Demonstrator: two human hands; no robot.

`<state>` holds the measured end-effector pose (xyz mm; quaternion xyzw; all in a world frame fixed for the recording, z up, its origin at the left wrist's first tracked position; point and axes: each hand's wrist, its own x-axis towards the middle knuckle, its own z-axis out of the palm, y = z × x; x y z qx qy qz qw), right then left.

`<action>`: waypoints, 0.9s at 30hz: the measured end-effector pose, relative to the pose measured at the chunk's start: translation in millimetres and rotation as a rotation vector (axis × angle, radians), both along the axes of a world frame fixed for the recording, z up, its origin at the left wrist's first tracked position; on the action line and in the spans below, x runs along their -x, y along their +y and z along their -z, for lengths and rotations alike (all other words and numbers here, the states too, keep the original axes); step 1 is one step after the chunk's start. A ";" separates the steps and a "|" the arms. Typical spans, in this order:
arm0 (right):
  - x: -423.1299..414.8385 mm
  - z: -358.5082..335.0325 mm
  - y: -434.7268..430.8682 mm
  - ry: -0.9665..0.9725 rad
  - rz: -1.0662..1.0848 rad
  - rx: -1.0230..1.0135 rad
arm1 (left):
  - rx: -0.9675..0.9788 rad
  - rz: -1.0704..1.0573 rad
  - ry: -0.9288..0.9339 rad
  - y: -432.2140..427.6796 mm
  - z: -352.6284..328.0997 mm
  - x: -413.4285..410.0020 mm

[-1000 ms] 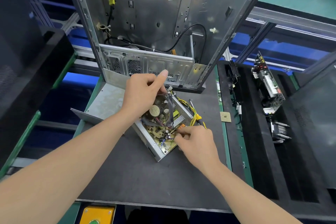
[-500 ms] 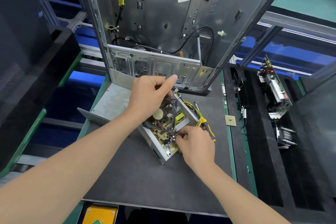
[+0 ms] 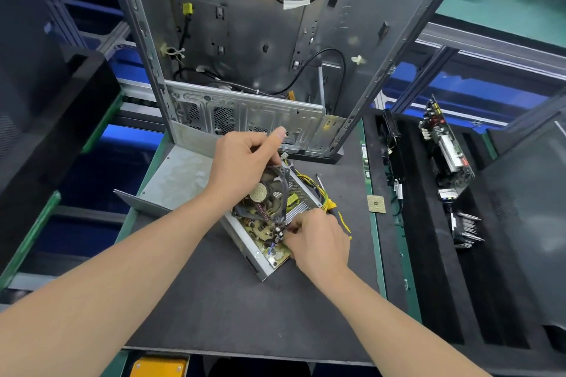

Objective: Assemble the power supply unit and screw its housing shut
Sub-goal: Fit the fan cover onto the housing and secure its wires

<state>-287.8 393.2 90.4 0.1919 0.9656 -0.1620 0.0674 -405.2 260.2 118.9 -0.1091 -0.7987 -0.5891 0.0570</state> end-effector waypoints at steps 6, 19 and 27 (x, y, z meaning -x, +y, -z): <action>-0.1 1.8 -1.9 0.001 0.011 -0.018 | -0.012 0.011 -0.059 4.3 4.2 -1.5; 1.2 -2.3 -2.5 -0.027 0.040 0.004 | -0.037 0.004 -0.130 4.2 12.4 -0.7; 0.4 -1.0 -3.5 -0.020 0.043 -0.025 | -0.041 0.025 -0.177 6.0 16.9 -0.7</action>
